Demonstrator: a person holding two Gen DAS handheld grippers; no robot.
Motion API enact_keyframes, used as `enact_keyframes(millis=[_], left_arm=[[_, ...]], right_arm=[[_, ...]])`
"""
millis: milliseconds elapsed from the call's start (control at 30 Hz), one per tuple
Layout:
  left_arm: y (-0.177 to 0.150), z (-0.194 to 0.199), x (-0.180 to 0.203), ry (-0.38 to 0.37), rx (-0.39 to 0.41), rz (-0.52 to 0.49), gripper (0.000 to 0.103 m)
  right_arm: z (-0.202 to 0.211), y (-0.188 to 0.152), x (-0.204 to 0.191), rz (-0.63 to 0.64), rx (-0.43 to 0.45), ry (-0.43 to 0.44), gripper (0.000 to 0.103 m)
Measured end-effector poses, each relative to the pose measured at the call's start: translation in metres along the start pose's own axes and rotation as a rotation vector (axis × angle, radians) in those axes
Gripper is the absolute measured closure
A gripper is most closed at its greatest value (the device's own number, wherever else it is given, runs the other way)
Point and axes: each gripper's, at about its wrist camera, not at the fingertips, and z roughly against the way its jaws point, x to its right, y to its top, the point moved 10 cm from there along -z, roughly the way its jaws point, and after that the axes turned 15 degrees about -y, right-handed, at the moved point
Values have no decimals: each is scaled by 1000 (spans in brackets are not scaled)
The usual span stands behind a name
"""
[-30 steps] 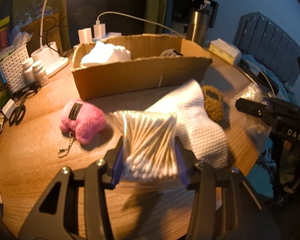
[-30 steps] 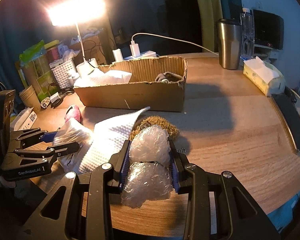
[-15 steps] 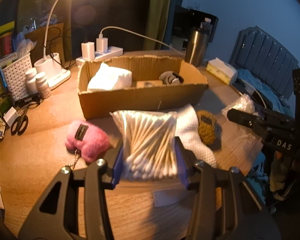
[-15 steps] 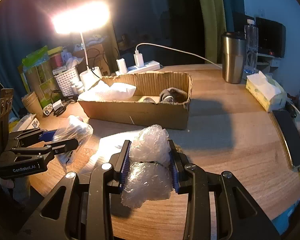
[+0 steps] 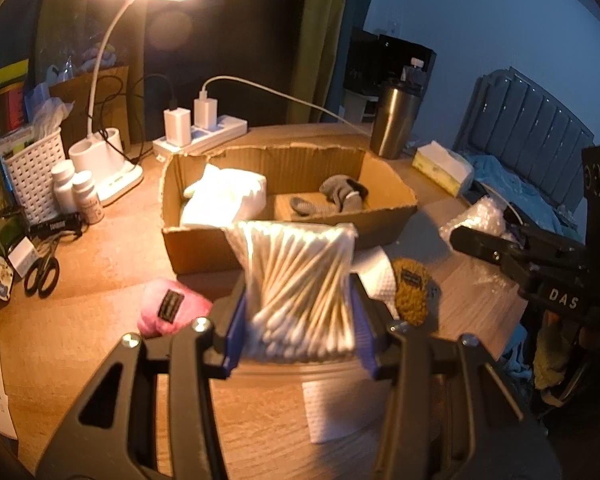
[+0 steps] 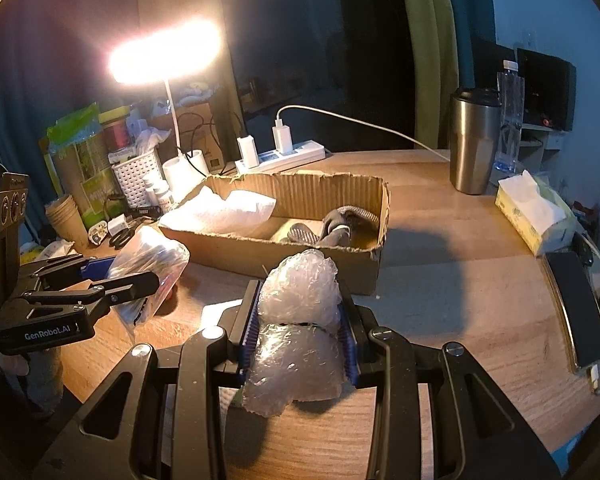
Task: Organize soft objects
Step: 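Carry the swab bag with the left gripper while the right gripper carries bubble wrap to the box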
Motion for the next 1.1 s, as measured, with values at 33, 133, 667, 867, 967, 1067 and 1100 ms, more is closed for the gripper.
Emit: enact_keyframes(millis=[33, 133, 667, 867, 967, 1067, 1100], left_arm=[[2, -1, -1, -1, 2, 3, 57], [7, -2, -3, -2, 6, 7, 57], [37, -8, -27, 22, 47, 19, 57], [52, -8, -36, 43, 74, 15, 57], [56, -9, -43, 54, 78, 18, 57], [60, -9, -47, 53, 93, 29, 57], [63, -9, -47, 47, 104, 31, 57]], right_arm=[[-1, 2, 0, 0, 2, 1, 66], [-2, 5, 0, 0, 4, 1, 66], [-18, 22, 7, -4, 8, 3, 66], [-29, 35, 8, -21, 5, 29, 66], [-31, 39, 9, -33, 9, 40, 66], [-36, 43, 8, -30, 12, 44, 66], [-35, 43, 7, -29, 14, 45, 66]])
